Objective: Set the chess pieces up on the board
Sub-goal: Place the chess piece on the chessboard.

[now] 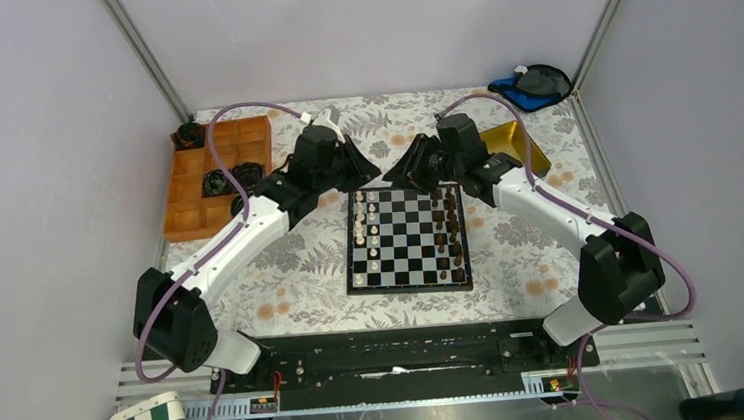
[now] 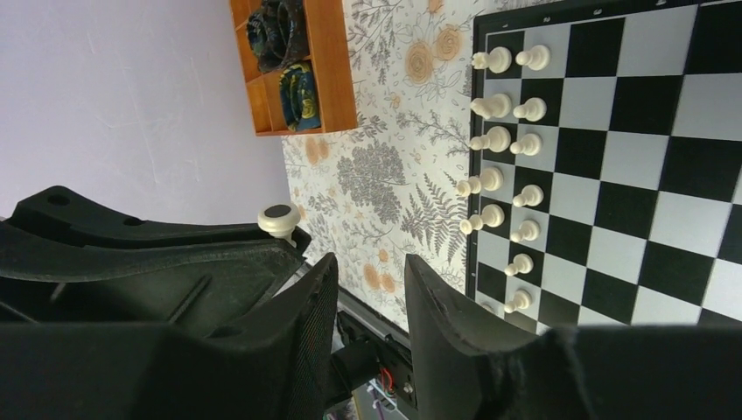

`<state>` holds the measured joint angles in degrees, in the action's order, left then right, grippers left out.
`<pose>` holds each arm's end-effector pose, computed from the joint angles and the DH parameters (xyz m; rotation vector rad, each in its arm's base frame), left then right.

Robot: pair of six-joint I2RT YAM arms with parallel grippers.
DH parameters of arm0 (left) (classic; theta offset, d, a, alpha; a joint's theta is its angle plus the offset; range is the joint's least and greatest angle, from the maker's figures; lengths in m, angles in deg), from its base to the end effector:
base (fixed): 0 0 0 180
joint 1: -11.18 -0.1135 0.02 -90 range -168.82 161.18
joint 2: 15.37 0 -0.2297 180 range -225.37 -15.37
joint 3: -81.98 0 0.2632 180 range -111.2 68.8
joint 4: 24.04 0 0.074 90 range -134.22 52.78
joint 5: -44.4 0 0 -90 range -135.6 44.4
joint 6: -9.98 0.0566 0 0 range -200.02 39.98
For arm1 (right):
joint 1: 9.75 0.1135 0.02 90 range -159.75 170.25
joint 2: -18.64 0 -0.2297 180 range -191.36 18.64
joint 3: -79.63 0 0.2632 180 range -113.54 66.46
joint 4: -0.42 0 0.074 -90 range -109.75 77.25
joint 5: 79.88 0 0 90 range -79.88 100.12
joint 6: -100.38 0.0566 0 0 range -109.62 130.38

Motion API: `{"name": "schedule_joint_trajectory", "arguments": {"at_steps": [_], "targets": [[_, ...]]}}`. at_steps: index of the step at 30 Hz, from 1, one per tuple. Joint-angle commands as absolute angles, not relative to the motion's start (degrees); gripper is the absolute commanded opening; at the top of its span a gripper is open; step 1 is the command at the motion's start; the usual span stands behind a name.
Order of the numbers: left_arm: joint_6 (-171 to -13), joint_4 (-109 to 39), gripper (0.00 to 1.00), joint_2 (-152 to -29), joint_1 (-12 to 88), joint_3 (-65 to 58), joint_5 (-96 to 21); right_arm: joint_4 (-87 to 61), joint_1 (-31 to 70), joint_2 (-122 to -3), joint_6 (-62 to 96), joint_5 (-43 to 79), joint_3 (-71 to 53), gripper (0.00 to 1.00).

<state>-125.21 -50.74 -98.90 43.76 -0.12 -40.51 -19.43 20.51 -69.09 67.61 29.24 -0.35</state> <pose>0.3109 -0.2047 0.2737 -0.1827 2.1856 -0.9007 0.3229 0.2099 0.2485 0.3045 2.2636 1.2279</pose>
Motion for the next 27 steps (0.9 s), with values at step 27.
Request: {"name": "schedule_joint_trajectory", "arguments": {"at_steps": [27], "targets": [[-151.2,-80.4,0.00,-87.7,40.4,2.2,-15.5,-32.2,16.8,-62.6,53.2,11.3,-2.5,0.41]]}}
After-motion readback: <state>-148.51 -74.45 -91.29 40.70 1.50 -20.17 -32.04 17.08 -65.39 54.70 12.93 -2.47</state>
